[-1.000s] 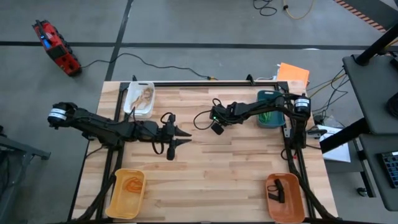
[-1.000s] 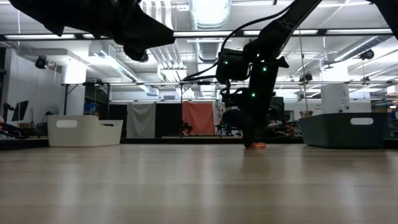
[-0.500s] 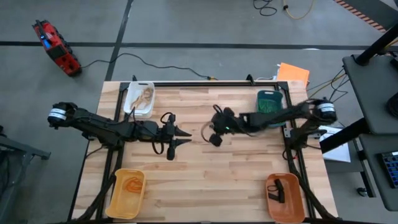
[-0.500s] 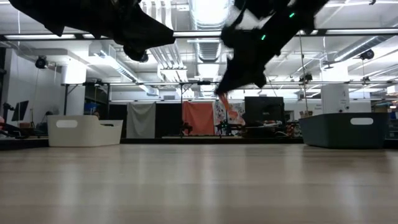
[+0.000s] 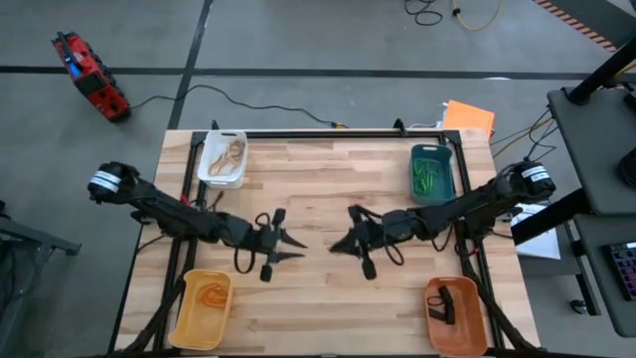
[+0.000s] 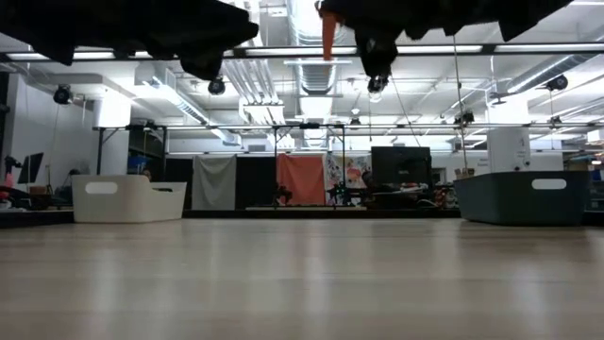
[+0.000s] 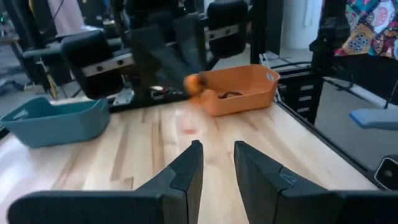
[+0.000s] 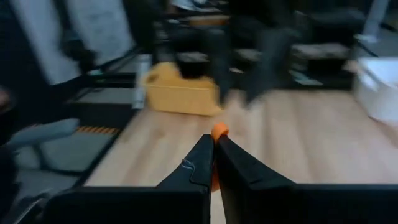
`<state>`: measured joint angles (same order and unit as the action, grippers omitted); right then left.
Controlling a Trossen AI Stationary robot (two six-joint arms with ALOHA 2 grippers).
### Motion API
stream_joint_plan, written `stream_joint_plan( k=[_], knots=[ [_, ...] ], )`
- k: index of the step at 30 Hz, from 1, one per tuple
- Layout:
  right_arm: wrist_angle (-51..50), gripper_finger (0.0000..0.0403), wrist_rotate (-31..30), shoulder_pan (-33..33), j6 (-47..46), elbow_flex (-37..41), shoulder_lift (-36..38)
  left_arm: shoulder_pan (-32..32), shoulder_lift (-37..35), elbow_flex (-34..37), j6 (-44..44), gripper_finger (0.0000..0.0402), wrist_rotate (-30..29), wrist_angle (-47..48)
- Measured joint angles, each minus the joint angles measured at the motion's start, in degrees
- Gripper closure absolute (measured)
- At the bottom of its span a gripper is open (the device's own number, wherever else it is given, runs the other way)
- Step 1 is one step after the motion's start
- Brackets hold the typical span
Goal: Sort rubber bands into baskets
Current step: Put the orange rubber band into the yellow bin
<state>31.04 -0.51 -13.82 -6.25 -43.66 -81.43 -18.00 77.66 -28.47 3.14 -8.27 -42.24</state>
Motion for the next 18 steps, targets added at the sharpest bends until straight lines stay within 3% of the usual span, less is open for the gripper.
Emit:
stream_joint_plan(
  k=[3,9,14,18],
  knots=[
    [1.5,0.0394,3.6,-0.3,1.6,0.0,-0.6,-0.4,3.6,-0.2,1.0,0.0325,-0.1,-4.7],
    [3.4,0.0394,3.5,-0.2,2.6,0.0,-1.8,-0.2,9.1,-3.0,0.9,0.0315,-0.3,-5.5],
    [5.1,0.0394,3.5,-0.2,3.1,0.0,-2.2,0.1,11.5,-5.2,-0.3,0.0271,-0.8,-5.4],
    [5.3,0.0394,3.5,-0.2,3.0,0.0,-2.2,0.3,11.8,-5.6,-0.7,0.0224,-6.0,-5.4]
  ],
)
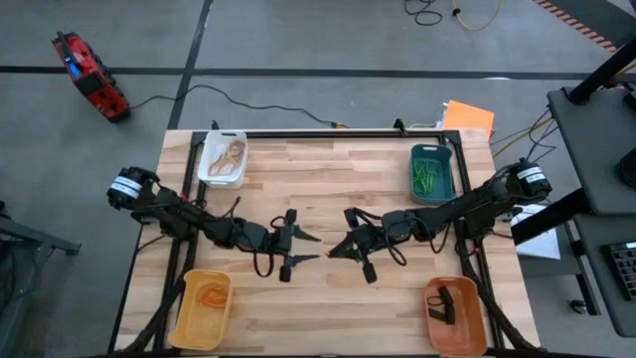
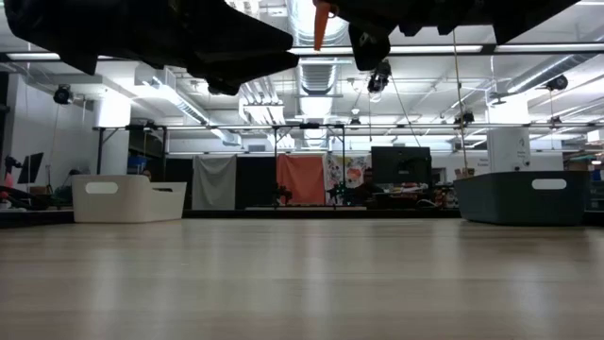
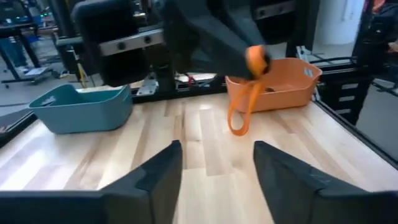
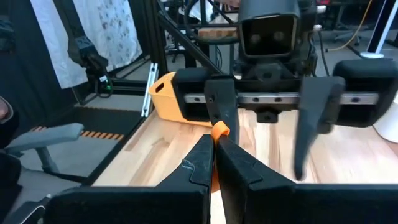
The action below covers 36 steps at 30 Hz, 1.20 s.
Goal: Sort rubber bands into baskets
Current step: Put the orange rubber band into the yellow bin
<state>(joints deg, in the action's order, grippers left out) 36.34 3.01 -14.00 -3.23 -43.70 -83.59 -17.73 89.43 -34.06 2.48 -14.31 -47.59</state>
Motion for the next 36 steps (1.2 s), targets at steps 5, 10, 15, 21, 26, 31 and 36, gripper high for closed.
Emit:
stream_joint_plan(
  k=[5,10,15,21,26,31,36],
  knots=[
    [0.2,0.0394,0.0,0.0,-0.6,0.0,0.0,0.0,0.2,-0.9,0.0,0.0172,2.0,-1.0],
    [0.4,0.0394,-0.2,0.0,-0.6,0.0,0.0,0.0,3.8,-4.3,0.0,0.0143,3.7,-1.0],
    [0.1,0.0394,-0.2,-0.2,-0.3,0.0,0.0,0.3,8.9,-9.0,1.8,0.0139,3.1,-0.9],
    [-1.4,0.0394,0.0,-0.5,-0.9,0.0,0.0,0.4,8.9,-9.2,1.9,0.0166,2.8,-1.4],
    [-1.3,0.0394,-0.1,-0.8,-0.5,0.0,0.0,0.4,8.9,-9.2,0.2,0.0234,2.8,-0.7],
    [-1.1,0.0394,-0.1,-0.8,-0.4,0.0,0.0,0.4,8.9,-8.9,-0.7,0.0367,2.8,0.6],
    [-1.4,0.0392,-0.1,-0.8,-4.0,0.0,0.3,-0.3,8.8,-9.0,-4.2,0.0397,1.3,1.9]
  ],
)
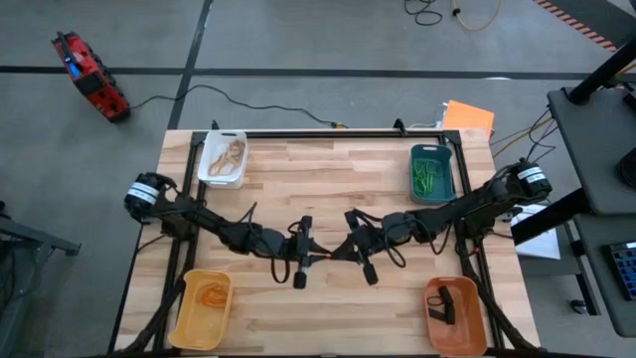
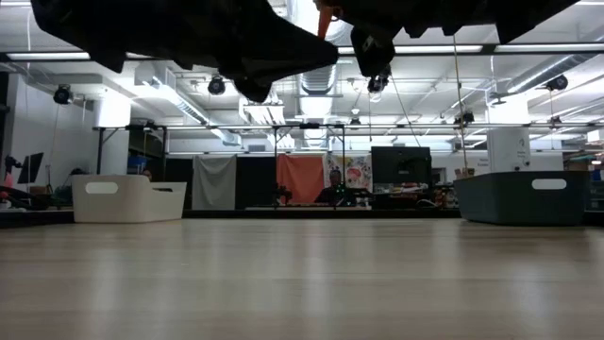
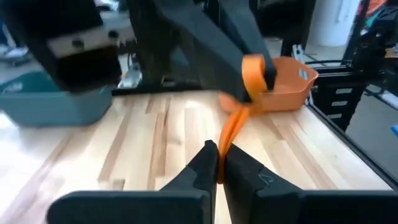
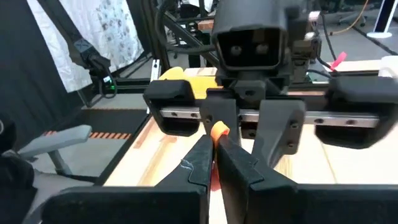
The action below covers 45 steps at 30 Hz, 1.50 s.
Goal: Sort rubber bands into baskets
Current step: Put the orange rubber band into the yellow bin
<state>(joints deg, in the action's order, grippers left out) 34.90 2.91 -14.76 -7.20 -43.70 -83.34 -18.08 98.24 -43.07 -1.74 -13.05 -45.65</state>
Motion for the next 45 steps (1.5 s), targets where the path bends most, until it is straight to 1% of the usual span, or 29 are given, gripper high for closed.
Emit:
stream_joint_plan(
  k=[4,7,9,12,13,15,17,19,21,23,26,30,32,34,37,40,45],
  knots=[
    [0.0,0.0376,0.1,0.0,-2.7,0.0,0.4,-1.6,-0.5,-0.1,-3.0,0.0400,-1.4,5.4],
    [-2.8,0.0358,0.1,0.0,-5.1,0.0,0.5,-3.0,-0.9,-0.4,-4.0,0.0401,-1.5,7.5],
    [-4.8,0.0344,0.1,0.0,-6.9,0.0,0.5,-3.7,-1.7,-0.4,-4.5,0.0401,-1.5,8.0],
    [-5.0,0.0316,0.1,0.0,-8.4,0.0,0.5,-4.1,-3.1,-0.4,-6.0,0.0401,-1.5,10.8],
    [-5.1,0.0306,0.1,0.0,-8.4,0.0,0.5,-4.3,-3.6,-0.4,-7.0,0.0401,-1.5,12.1],
    [-6.4,0.0289,0.1,0.0,-8.4,0.0,0.5,-4.7,-4.9,-1.5,-10.1,0.0401,-1.2,17.5],
    [-7.3,0.0275,0.1,0.0,-8.5,0.0,0.6,-5.8,-6.5,-3.4,-13.9,0.0401,1.4,26.3],
    [-8.0,0.0264,0.1,0.0,-8.5,0.0,0.7,-7.7,-8.0,-6.2,-17.4,0.0401,4.7,37.1],
    [-8.6,0.0256,0.0,0.0,-8.3,0.0,0.7,-10.0,-9.7,-9.9,-21.2,0.0401,6.6,50.9],
    [-8.7,0.0252,-0.1,0.0,-7.8,0.0,0.7,-12.6,-11.3,-14.3,-25.9,0.0401,6.7,65.5],
    [-8.7,0.0250,-0.5,0.0,-6.7,0.0,0.7,-16.5,-12.2,-21.6,-34.6,0.0401,7.7,86.1],
    [-8.7,0.0254,-0.5,0.1,-5.8,0.0,0.7,-22.3,-11.8,-32.2,-51.0,0.0401,16.4,110.3],
    [-8.7,0.0254,-0.5,0.1,-5.7,0.0,0.7,-26.4,-11.5,-35.0,-56.4,0.0401,17.9,118.0],
    [-8.7,0.0252,-1.0,0.1,-5.6,0.0,0.7,-29.7,-11.6,-35.5,-59.4,0.0401,18.7,122.0],
    [-8.7,0.0249,-1.9,0.1,-5.2,0.0,0.7,-32.9,-11.9,-34.5,-65.3,0.0401,20.4,122.6],
    [-8.6,0.0246,-2.0,0.1,-5.2,0.0,0.7,-34.5,-11.9,-33.2,-71.0,0.0402,21.1,122.7],
    [-8.5,0.0239,-2.0,0.1,-5.1,0.0,0.7,-35.2,-11.9,-29.8,-76.5,0.0394,20.3,123.8]
  ],
)
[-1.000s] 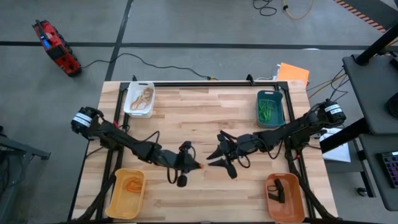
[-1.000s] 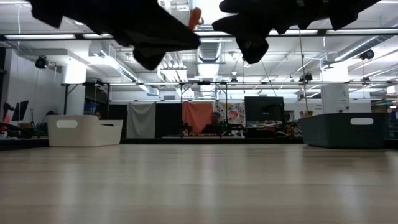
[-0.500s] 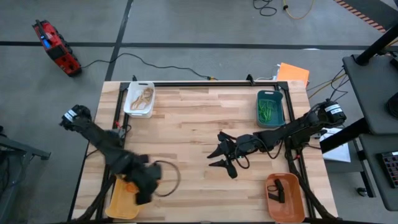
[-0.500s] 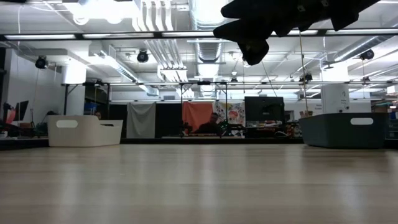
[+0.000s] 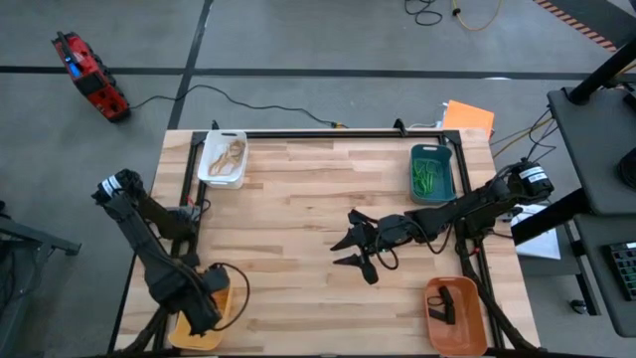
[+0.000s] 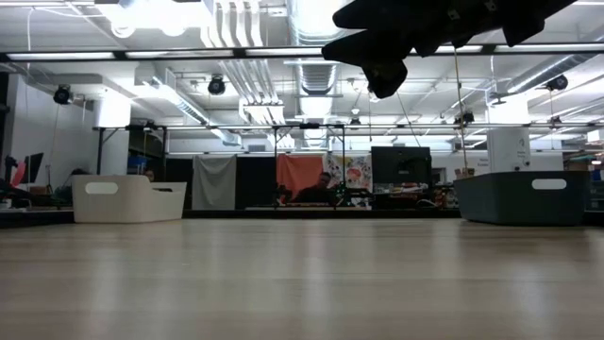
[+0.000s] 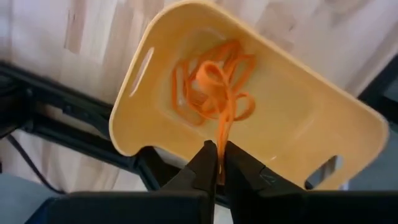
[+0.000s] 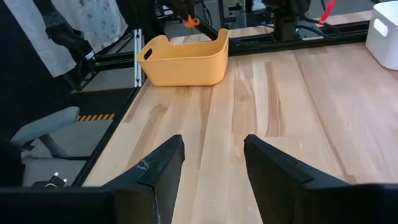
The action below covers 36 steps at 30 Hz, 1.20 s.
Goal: Sort rubber bands into baskets
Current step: Put the orange rubber band into the yellow bin, then return to Home Position
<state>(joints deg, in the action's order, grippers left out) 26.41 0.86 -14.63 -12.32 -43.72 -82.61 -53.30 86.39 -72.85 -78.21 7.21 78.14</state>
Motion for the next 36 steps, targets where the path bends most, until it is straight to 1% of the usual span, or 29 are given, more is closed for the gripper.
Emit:
stream_joint_plan(
  k=[5,10,13,17,18,20,22,23,25,26,28,29,32,33,35,36],
  knots=[
    [0.0,0.0230,-0.9,0.0,-0.5,0.0,0.0,-0.1,0.0,2.1,-1.4,0.0369,1.1,-0.1],
    [0.0,0.0221,-0.9,0.0,-0.5,0.0,0.0,0.0,0.0,2.5,-3.2,0.0330,1.3,-0.1],
    [0.0,0.0218,-0.9,0.0,-0.5,0.0,0.0,0.0,0.0,2.2,-3.4,0.0307,0.3,0.0],
    [0.0,0.0220,-0.9,0.0,0.1,0.0,0.0,0.0,0.0,1.0,-3.5,0.0287,-2.8,-1.5],
    [0.0,0.0220,-0.9,0.0,-0.6,0.0,0.0,0.0,0.0,0.3,-3.4,0.0285,-5.0,-2.1],
    [0.0,0.0220,-0.9,0.0,-5.0,0.0,0.0,-0.1,0.0,-1.3,-1.4,0.0284,-14.2,-5.7],
    [-0.1,0.0218,-0.9,0.0,-9.1,0.0,0.0,-0.3,0.0,-2.6,5.9,0.0285,-26.6,-12.2],
    [-0.1,0.0218,-0.9,0.0,-9.8,0.0,0.0,-0.6,0.0,-2.9,11.7,0.0287,-33.8,-16.1],
    [0.3,0.0218,-0.9,0.0,-7.5,0.0,0.0,-1.0,0.0,-2.6,25.0,0.0290,-46.8,-24.4],
    [0.8,0.0219,-1.0,0.0,-5.1,0.0,0.0,-0.9,0.0,-2.0,31.9,0.0292,-52.1,-28.7],
    [1.7,0.0220,-1.0,0.0,1.1,0.0,0.0,-0.1,0.0,-0.2,43.7,0.0295,-58.7,-34.9],
    [1.8,0.0220,-1.0,-0.1,4.4,0.0,0.0,0.8,0.0,0.9,49.0,0.0298,-60.2,-38.1],
    [4.2,0.0219,-0.9,0.1,9.3,0.0,0.0,5.5,0.0,5.6,64.3,0.0306,-59.8,-50.9],
    [5.7,0.0218,-0.9,0.2,10.9,0.0,0.0,7.2,0.0,7.4,69.6,0.0309,-57.6,-55.6],
    [6.6,0.0218,-0.9,0.4,13.8,0.0,0.4,11.7,0.0,11.7,79.8,0.0315,-48.1,-65.7],
    [6.5,0.0219,-0.9,0.4,15.1,0.0,0.5,13.8,-0.2,13.8,83.5,0.0319,-43.1,-69.8]
  ],
)
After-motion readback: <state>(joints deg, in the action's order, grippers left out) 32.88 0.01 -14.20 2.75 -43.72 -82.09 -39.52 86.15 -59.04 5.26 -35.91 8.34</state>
